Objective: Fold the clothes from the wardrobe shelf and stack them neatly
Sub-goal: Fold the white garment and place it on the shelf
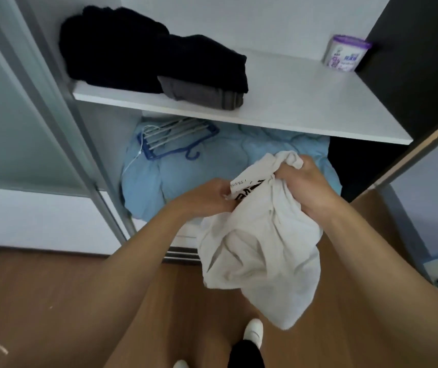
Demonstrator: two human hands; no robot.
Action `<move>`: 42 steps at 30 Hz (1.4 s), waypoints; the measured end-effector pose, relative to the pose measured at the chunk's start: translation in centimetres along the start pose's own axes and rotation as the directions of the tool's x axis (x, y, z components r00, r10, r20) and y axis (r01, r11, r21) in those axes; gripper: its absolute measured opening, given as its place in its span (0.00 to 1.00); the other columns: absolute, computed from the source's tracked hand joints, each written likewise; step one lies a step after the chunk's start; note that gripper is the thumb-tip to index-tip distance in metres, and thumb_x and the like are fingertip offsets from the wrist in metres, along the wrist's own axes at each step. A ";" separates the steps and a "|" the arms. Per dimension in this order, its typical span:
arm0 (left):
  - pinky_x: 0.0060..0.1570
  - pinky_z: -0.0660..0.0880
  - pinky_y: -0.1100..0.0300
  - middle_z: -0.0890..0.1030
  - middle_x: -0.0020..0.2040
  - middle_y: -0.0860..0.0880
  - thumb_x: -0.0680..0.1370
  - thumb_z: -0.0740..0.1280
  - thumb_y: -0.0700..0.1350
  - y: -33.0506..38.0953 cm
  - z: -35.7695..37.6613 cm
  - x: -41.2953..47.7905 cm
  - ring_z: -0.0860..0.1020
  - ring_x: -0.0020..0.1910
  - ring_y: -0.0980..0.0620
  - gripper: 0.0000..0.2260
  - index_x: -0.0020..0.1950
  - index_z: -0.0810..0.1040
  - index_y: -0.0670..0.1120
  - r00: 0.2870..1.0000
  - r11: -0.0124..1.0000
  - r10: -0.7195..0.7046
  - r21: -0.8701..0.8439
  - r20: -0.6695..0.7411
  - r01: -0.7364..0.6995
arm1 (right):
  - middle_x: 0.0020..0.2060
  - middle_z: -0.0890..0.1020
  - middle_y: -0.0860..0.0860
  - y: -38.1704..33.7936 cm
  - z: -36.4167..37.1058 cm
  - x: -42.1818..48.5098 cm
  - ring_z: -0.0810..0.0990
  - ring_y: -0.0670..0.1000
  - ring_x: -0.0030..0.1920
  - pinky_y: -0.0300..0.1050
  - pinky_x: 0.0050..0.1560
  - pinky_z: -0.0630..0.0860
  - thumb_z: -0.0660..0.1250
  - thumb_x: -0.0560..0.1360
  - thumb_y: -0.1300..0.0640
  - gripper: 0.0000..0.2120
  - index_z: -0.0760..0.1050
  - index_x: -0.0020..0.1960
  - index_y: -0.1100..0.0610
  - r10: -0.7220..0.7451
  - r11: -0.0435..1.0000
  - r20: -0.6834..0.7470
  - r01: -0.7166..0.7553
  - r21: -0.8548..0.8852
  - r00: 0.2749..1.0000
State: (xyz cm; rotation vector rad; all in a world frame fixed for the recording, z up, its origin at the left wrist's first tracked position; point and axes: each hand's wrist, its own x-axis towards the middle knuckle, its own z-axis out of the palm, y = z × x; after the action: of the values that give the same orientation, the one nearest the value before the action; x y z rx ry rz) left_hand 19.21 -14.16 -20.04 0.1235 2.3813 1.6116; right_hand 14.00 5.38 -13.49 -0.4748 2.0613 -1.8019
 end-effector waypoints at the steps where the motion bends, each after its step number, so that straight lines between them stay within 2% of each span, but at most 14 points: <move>1: 0.54 0.75 0.61 0.85 0.51 0.59 0.75 0.71 0.46 -0.7 0.4 -0.8 0.82 0.51 0.60 0.08 0.52 0.84 0.56 0.999 1.000 -0.028 -0.008 -0.023 0.028 | 0.29 0.82 0.47 0.2 0.3 -0.5 0.81 0.45 0.34 0.37 0.38 0.77 0.62 0.75 0.66 0.21 0.80 0.29 0.50 0.007 1.000 -0.007 -0.007 0.005 1.000; 5: 0.43 0.68 0.56 0.77 0.38 0.51 0.78 0.65 0.39 -3.2 1.7 -3.3 0.73 0.39 0.54 0.08 0.41 0.81 0.44 0.982 0.997 -0.067 0.035 -0.179 0.075 | 0.31 0.83 0.46 1.2 0.6 -2.3 0.82 0.44 0.36 0.37 0.38 0.78 0.61 0.71 0.63 0.17 0.81 0.30 0.49 0.037 0.998 -0.041 -0.035 0.059 0.998; 12: 0.52 0.72 0.54 0.83 0.50 0.40 0.80 0.61 0.38 -2.5 4.6 -5.3 0.78 0.49 0.48 0.11 0.56 0.81 0.36 0.963 0.942 -0.155 -0.328 -0.219 0.077 | 0.41 0.87 0.54 3.3 -2.4 -6.0 0.86 0.54 0.46 0.49 0.49 0.81 0.68 0.71 0.59 0.09 0.85 0.38 0.50 0.176 0.962 -0.172 -0.132 0.240 0.969; 15: 0.44 0.71 0.62 0.79 0.47 0.46 0.82 0.62 0.40 -1.6 6.9 -4.1 0.76 0.47 0.51 0.08 0.56 0.79 0.38 0.931 0.976 -0.159 -0.197 -0.329 0.097 | 0.48 0.87 0.56 3.8 -4.4 -7.6 0.86 0.56 0.52 0.53 0.55 0.81 0.66 0.77 0.62 0.09 0.85 0.47 0.55 0.224 0.935 -0.264 -0.130 0.330 0.938; 18: 0.47 0.69 0.74 0.79 0.56 0.52 0.80 0.68 0.42 -0.9 9.9 -3.3 0.76 0.55 0.56 0.09 0.60 0.77 0.46 0.868 0.997 -0.036 -0.073 -0.496 0.000 | 0.52 0.86 0.59 4.5 -6.1 -8.9 0.85 0.58 0.54 0.56 0.58 0.80 0.65 0.79 0.62 0.08 0.82 0.55 0.61 0.307 0.887 -0.304 -0.156 0.434 0.902; 21: 0.53 0.68 0.71 0.78 0.59 0.59 0.76 0.73 0.48 -0.8 13.5 -3.2 0.75 0.58 0.63 0.14 0.59 0.75 0.57 0.935 0.991 0.136 0.038 -0.326 -0.131 | 0.51 0.86 0.59 4.9 -7.8 -9.6 0.85 0.59 0.54 0.59 0.60 0.79 0.66 0.79 0.63 0.07 0.82 0.53 0.61 0.328 0.885 -0.330 -0.166 0.435 0.885; 24: 0.54 0.67 0.76 0.74 0.61 0.65 0.72 0.76 0.53 0.0 17.2 -2.4 0.73 0.60 0.69 0.25 0.66 0.70 0.60 0.984 0.988 0.134 0.089 -0.117 -0.124 | 0.48 0.87 0.59 5.1 -9.4 -10.1 0.86 0.60 0.52 0.61 0.59 0.80 0.67 0.77 0.64 0.06 0.83 0.49 0.60 0.340 0.870 -0.320 -0.166 0.464 0.884; 26: 0.54 0.71 0.72 0.79 0.59 0.61 0.74 0.74 0.54 0.9 19.0 -1.3 0.76 0.57 0.67 0.21 0.65 0.74 0.55 0.989 0.992 0.090 0.095 -0.119 -0.079 | 0.48 0.87 0.60 5.4 -10.5 -10.4 0.85 0.60 0.52 0.62 0.59 0.79 0.68 0.75 0.63 0.07 0.84 0.49 0.60 0.347 0.878 -0.304 -0.194 0.437 0.887; 29: 0.46 0.73 0.54 0.82 0.44 0.50 0.80 0.66 0.51 2.7 20.8 0.2 0.79 0.43 0.53 0.09 0.50 0.79 0.46 0.992 0.983 0.086 0.168 -0.091 -0.069 | 0.47 0.87 0.59 5.8 -12.4 -10.8 0.85 0.60 0.52 0.62 0.58 0.80 0.69 0.71 0.62 0.07 0.84 0.47 0.59 0.336 0.905 -0.332 -0.204 0.372 0.881; 32: 0.45 0.81 0.54 0.85 0.46 0.46 0.82 0.63 0.48 4.2 22.0 0.7 0.83 0.44 0.49 0.10 0.50 0.81 0.45 0.999 0.999 0.003 -0.048 -0.041 -0.005 | 0.48 0.87 0.54 6.5 -14.3 -11.2 0.86 0.55 0.51 0.55 0.58 0.81 0.69 0.74 0.58 0.08 0.83 0.52 0.56 0.275 0.951 -0.400 -0.184 0.250 0.874; 35: 0.44 0.83 0.56 0.87 0.41 0.51 0.82 0.65 0.46 4.8 22.3 1.2 0.85 0.41 0.50 0.06 0.49 0.82 0.48 0.972 0.903 -0.184 -0.415 -0.149 0.107 | 0.62 0.78 0.48 8.3 -16.1 -12.1 0.77 0.46 0.60 0.40 0.63 0.73 0.67 0.78 0.50 0.19 0.71 0.68 0.52 0.089 0.941 -0.535 -0.246 -0.230 0.840; 38: 0.41 0.83 0.54 0.86 0.40 0.49 0.81 0.66 0.45 4.9 21.9 1.6 0.85 0.39 0.48 0.05 0.49 0.81 0.45 0.919 0.791 -0.324 -0.598 -0.226 0.132 | 0.56 0.78 0.46 11.0 -16.5 -14.8 0.76 0.38 0.55 0.31 0.58 0.72 0.68 0.78 0.51 0.15 0.75 0.62 0.54 -0.084 0.920 -0.619 -0.178 -0.349 0.781; 40: 0.39 0.81 0.56 0.86 0.39 0.49 0.81 0.66 0.45 4.9 21.9 1.4 0.85 0.39 0.48 0.06 0.50 0.81 0.45 0.907 0.769 -0.352 -0.624 -0.233 0.139 | 0.46 0.83 0.45 13.5 -15.6 -16.8 0.80 0.37 0.46 0.35 0.53 0.78 0.68 0.79 0.50 0.10 0.80 0.53 0.56 0.065 0.937 -0.517 -0.230 -0.263 0.854; 42: 0.38 0.81 0.57 0.86 0.39 0.48 0.81 0.64 0.45 4.9 22.1 1.0 0.85 0.40 0.47 0.07 0.50 0.81 0.45 0.898 0.751 -0.367 -0.647 -0.241 0.134 | 0.43 0.85 0.49 15.3 -13.5 -18.1 0.85 0.46 0.45 0.48 0.57 0.81 0.67 0.79 0.43 0.15 0.82 0.49 0.55 0.343 0.910 -0.294 -0.394 -0.132 0.892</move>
State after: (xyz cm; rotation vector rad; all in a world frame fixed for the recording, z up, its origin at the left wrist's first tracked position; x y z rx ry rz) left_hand 23.64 7.78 -23.40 -0.6500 1.8188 2.3157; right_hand 23.27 27.72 -26.15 0.1245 2.3206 -1.5138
